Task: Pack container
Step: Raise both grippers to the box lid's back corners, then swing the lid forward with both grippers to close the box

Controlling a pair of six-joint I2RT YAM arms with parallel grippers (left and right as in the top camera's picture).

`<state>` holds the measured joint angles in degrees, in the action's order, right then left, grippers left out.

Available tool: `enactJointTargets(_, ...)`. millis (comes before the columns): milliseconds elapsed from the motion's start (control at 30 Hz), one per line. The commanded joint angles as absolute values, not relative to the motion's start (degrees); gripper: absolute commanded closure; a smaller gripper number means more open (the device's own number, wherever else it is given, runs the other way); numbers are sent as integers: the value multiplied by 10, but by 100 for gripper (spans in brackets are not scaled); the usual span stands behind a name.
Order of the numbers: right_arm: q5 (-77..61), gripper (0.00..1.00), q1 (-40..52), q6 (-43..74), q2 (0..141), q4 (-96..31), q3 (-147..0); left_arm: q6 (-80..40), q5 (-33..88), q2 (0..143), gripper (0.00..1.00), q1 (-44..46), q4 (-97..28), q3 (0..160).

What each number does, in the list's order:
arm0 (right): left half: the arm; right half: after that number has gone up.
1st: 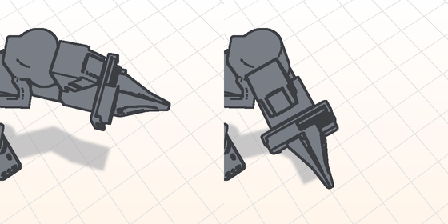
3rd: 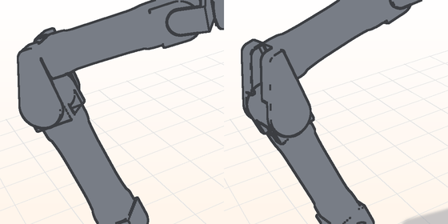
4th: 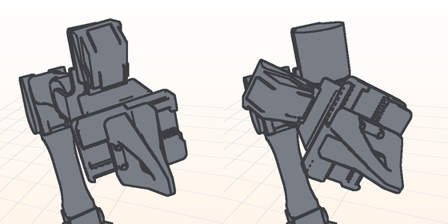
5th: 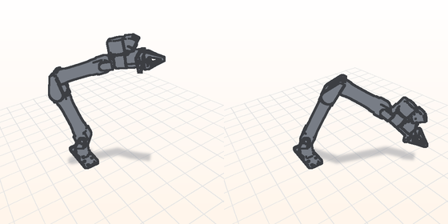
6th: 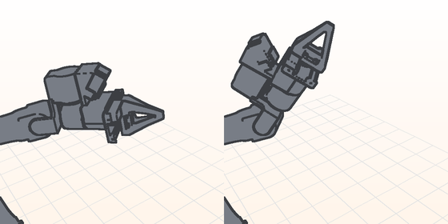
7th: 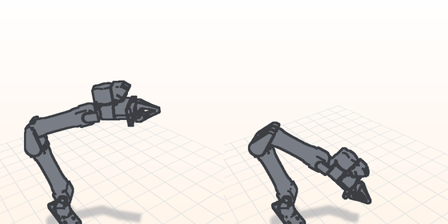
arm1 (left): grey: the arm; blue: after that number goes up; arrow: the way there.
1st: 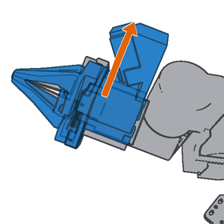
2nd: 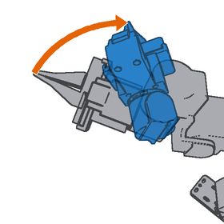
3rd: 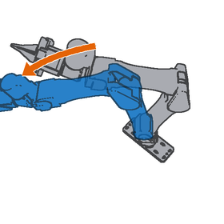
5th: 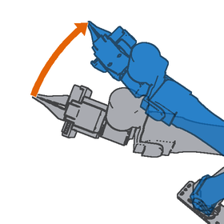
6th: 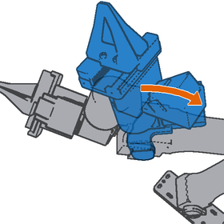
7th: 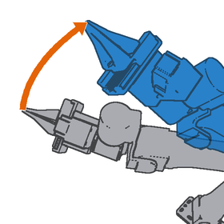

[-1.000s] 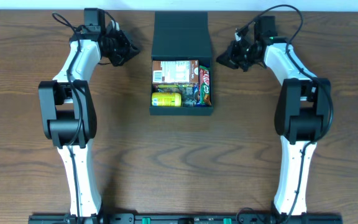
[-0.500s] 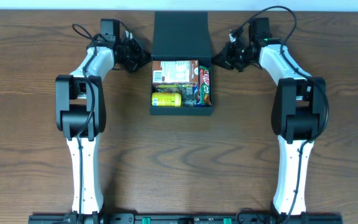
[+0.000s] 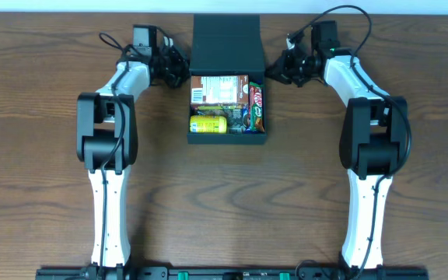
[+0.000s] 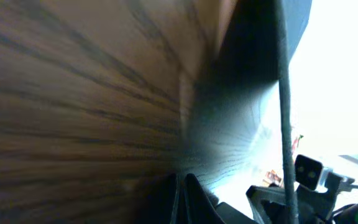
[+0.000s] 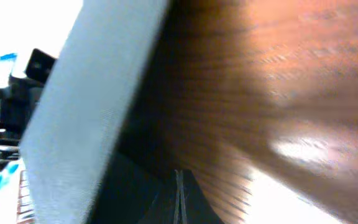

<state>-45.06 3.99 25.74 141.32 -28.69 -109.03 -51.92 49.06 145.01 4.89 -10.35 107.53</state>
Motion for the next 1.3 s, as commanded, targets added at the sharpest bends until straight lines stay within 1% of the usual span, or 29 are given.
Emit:
enactJointTargets(0,-501,98,46,261,1426,-271,-1101,-525,513,1459,94,52,-96,1090)
enactJointTargets(233,-584,98,45,234,1426,-227,-1101,-499,565,1459,94,47,-72,1114)
enactJointTargets(467,-618,98,33,231,1416,-183,-1101,-464,612,1458,94,36,-72,1162)
enactJointTargets(833,-619,98,13,201,1371,-173,-1102,-449,632,1452,94,33,-73,1201)
enactJointTargets(1267,-630,98,17,189,1369,-173,-1102,-436,652,1452,94,34,-74,1201)
